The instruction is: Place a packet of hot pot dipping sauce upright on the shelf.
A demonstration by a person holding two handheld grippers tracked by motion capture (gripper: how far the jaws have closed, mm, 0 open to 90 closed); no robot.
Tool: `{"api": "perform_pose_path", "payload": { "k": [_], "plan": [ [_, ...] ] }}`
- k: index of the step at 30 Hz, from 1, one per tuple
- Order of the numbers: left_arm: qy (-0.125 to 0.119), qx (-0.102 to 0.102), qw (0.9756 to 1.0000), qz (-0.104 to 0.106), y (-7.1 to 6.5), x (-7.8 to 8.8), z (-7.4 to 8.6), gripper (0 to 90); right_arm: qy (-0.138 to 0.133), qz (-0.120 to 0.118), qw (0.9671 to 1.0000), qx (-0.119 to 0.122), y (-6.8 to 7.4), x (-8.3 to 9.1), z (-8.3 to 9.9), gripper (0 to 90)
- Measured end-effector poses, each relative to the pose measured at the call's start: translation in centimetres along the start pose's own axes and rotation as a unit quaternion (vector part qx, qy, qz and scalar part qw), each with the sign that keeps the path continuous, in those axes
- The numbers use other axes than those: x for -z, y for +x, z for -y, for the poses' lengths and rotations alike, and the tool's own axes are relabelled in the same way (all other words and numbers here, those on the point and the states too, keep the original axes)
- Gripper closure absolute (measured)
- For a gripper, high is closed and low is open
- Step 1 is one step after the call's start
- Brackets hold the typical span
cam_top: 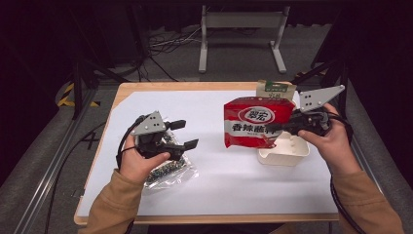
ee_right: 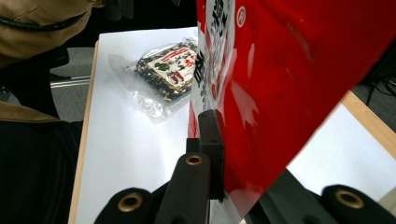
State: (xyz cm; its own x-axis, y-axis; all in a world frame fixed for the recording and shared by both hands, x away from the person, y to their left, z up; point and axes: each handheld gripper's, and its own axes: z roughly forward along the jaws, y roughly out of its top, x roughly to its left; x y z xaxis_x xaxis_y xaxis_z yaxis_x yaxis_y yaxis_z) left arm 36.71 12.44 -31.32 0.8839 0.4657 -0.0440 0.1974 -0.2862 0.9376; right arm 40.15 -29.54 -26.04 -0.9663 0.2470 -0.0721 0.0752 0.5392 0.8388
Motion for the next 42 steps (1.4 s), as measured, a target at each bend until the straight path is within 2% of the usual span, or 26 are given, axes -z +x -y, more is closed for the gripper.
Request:
{"api": "perform_pose_path", "payload": {
  "k": [7,27,34,42],
  "plan": [
    [0.006,0.006,0.9999,-0.007,0.5,-0.1,0.6,23.8,-0.007,0.016,0.9998,-0.013,-1.1,0.7,0.7,89.2],
    [0.022,0.021,0.9991,-0.030,1.8,0.1,1.9,22.7,-0.015,0.063,0.9976,-0.023,-4.7,3.1,1.8,89.2],
    [0.026,0.026,0.9989,-0.030,2.2,-0.1,2.1,22.7,-0.019,0.082,0.9962,-0.024,-5.8,3.6,2.2,89.2],
    [0.028,0.032,0.9986,-0.033,2.5,0.0,2.4,22.7,-0.017,0.098,0.9944,-0.037,-7.0,4.1,2.9,89.2]
  ]
}}
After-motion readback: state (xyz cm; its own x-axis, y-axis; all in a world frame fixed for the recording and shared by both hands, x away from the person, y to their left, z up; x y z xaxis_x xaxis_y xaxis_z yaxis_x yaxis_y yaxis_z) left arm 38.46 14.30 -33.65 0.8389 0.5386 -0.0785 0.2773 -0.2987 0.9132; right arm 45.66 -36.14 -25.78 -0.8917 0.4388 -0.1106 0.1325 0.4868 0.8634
